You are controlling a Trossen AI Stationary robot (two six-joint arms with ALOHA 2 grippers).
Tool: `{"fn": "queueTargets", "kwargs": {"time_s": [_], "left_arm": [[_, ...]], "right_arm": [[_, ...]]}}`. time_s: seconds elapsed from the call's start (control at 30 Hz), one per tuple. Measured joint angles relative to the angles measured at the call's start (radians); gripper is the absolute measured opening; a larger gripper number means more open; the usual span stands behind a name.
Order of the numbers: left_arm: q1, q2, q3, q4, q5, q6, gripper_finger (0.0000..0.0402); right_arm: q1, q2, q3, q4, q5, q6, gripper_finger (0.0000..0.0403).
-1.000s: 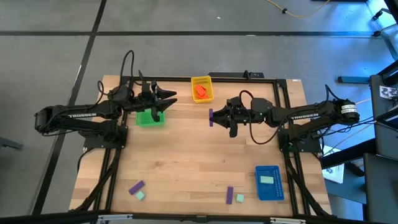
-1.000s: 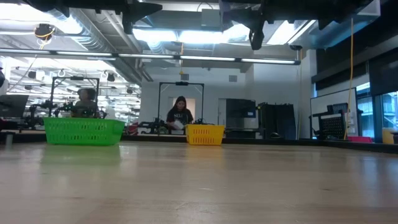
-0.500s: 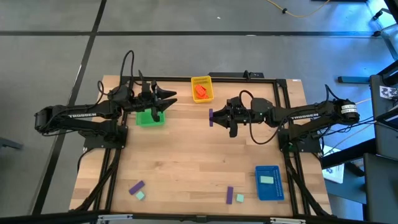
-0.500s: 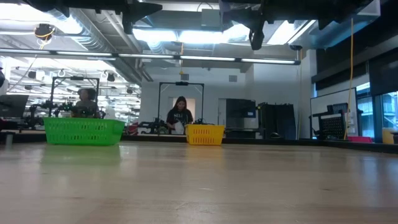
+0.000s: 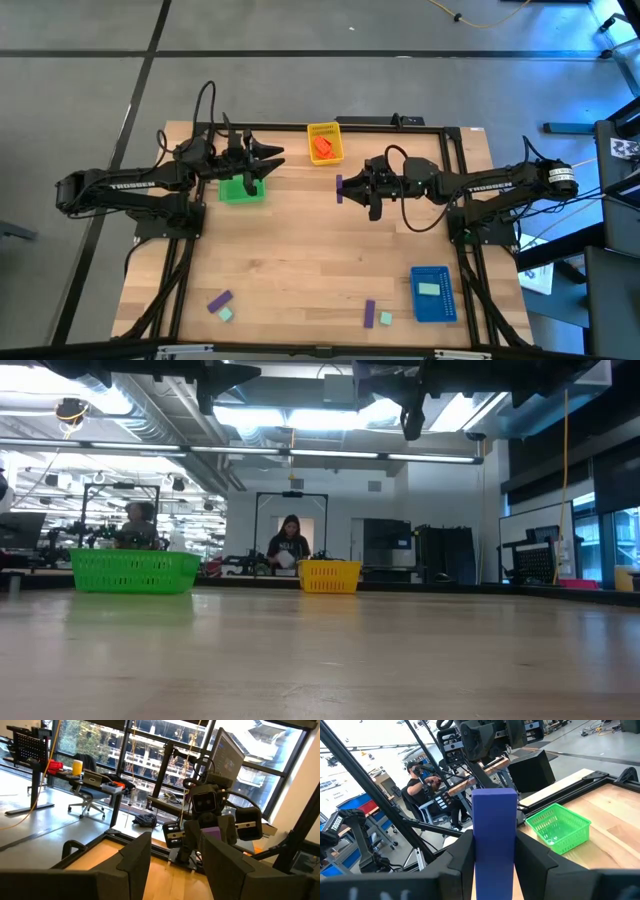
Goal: Sort & place blocks by color
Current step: Put the top right violet block into the green bin
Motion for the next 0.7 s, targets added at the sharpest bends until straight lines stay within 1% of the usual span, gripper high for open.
{"fn": "queueTargets", "kwargs": {"time_s": [0.7], "left_arm": [[0.000, 0.000, 0.000, 0.000, 0.000, 0.000, 0.0163]], "right_arm": [[0.000, 0.000, 0.000, 0.000, 0.000, 0.004, 0.0109]]}}
